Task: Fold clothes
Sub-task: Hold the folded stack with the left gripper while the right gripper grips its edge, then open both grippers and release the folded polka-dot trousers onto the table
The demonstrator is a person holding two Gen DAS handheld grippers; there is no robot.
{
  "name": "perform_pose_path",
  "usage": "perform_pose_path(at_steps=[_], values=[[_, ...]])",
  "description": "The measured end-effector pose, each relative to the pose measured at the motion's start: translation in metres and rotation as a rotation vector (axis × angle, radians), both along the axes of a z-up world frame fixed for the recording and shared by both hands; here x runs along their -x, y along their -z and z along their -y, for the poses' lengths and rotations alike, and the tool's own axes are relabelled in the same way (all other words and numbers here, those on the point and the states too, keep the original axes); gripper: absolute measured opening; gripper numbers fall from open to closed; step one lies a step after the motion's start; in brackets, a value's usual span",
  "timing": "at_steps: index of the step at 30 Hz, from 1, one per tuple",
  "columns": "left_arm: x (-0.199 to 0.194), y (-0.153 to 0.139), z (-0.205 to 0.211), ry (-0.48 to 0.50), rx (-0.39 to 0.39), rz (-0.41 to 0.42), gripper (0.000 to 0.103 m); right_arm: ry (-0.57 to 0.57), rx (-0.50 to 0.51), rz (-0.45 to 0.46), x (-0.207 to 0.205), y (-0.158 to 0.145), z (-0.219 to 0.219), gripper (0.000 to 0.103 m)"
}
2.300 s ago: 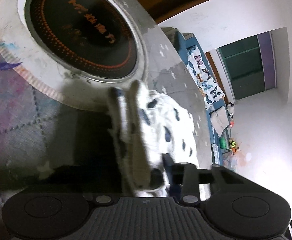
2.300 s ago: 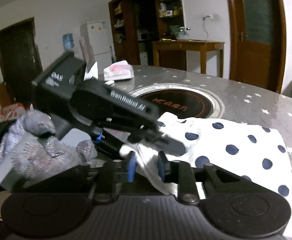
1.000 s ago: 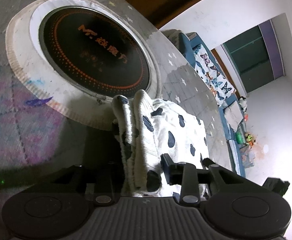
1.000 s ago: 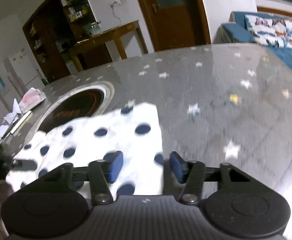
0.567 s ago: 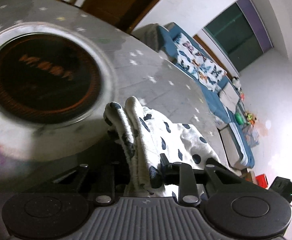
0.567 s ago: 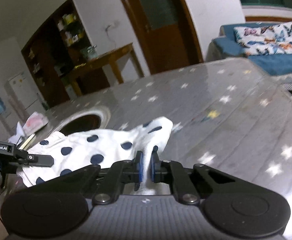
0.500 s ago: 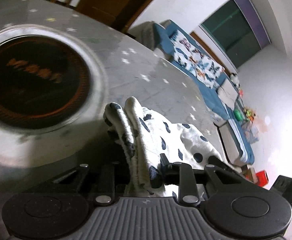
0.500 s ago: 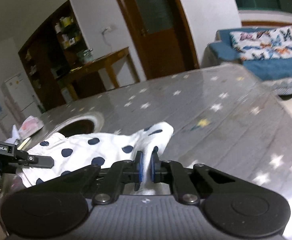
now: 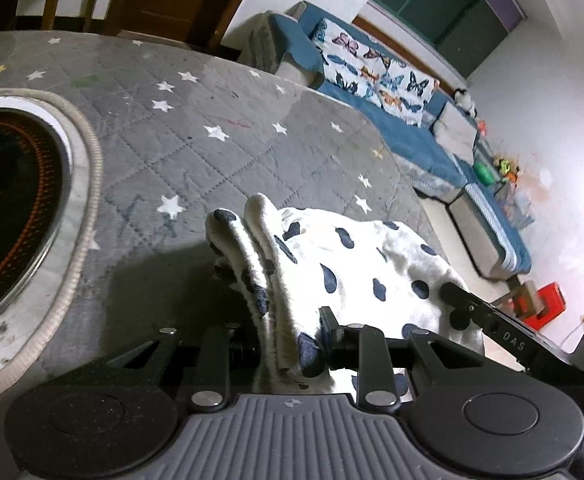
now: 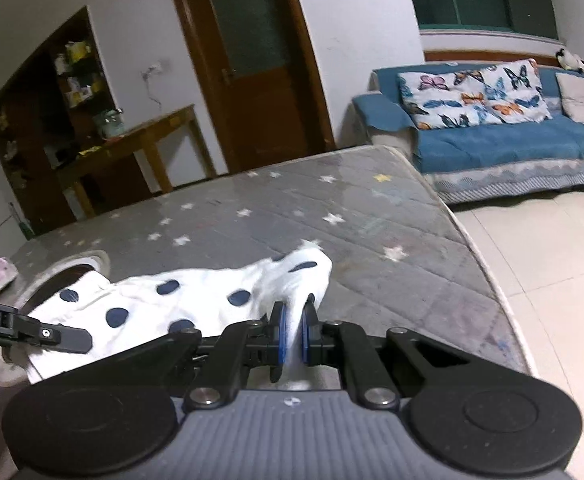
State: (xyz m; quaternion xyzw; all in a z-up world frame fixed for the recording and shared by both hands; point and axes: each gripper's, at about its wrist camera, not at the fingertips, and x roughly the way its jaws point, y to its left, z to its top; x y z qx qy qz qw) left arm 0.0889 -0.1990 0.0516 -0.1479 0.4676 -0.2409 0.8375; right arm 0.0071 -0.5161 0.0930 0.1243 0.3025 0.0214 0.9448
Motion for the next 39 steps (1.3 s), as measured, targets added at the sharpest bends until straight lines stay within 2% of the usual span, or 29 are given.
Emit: perform_pose_path(at_steps=[7,10,16,19,21,22,25,26,28,32,33,36,39], values=[[0.002,0.003,0.016,0.019,-0.053,0.004,0.029,0.006,0.006,-0.024,0.007,0.012,0.011,0.008],[0.003,0.002,0.02,0.029,-0.065,0.005,0.03,0.014,0.006,-0.036,0.008,0.014,0.014,0.011],[0.005,0.001,0.023,0.035,-0.09,0.014,0.035,0.032,0.012,-0.039,0.012,0.013,0.019,0.029],[0.002,0.0,0.023,0.038,-0.102,0.019,0.044,0.026,0.015,-0.03,0.013,0.009,0.019,0.046],[0.004,-0.001,0.024,0.039,-0.111,0.024,0.052,0.017,0.023,-0.02,0.012,0.006,0.016,0.051],[0.004,-0.002,0.024,0.04,-0.112,0.025,0.053,0.012,0.025,-0.015,0.011,0.004,0.014,0.057],[0.006,-0.006,0.023,0.045,-0.112,0.035,0.059,-0.012,0.026,0.001,0.008,-0.001,0.009,0.062],[0.007,-0.008,0.023,0.045,-0.115,0.045,0.065,-0.019,0.025,0.006,0.007,-0.002,0.007,0.074],[0.008,-0.012,0.023,0.044,-0.12,0.065,0.069,-0.033,0.026,0.013,0.004,-0.003,0.003,0.082],[0.009,-0.021,0.022,0.047,-0.131,0.117,0.084,-0.069,0.03,0.021,0.0,-0.005,-0.007,0.091],[0.009,-0.023,0.022,0.047,-0.134,0.13,0.084,-0.076,0.031,0.022,-0.001,-0.005,-0.009,0.091],[0.005,-0.026,0.023,0.038,-0.145,0.156,0.085,-0.086,0.04,0.035,-0.002,-0.007,-0.014,0.103],[-0.001,-0.027,0.024,0.031,-0.158,0.171,0.088,-0.093,0.049,0.048,-0.004,-0.008,-0.017,0.103]])
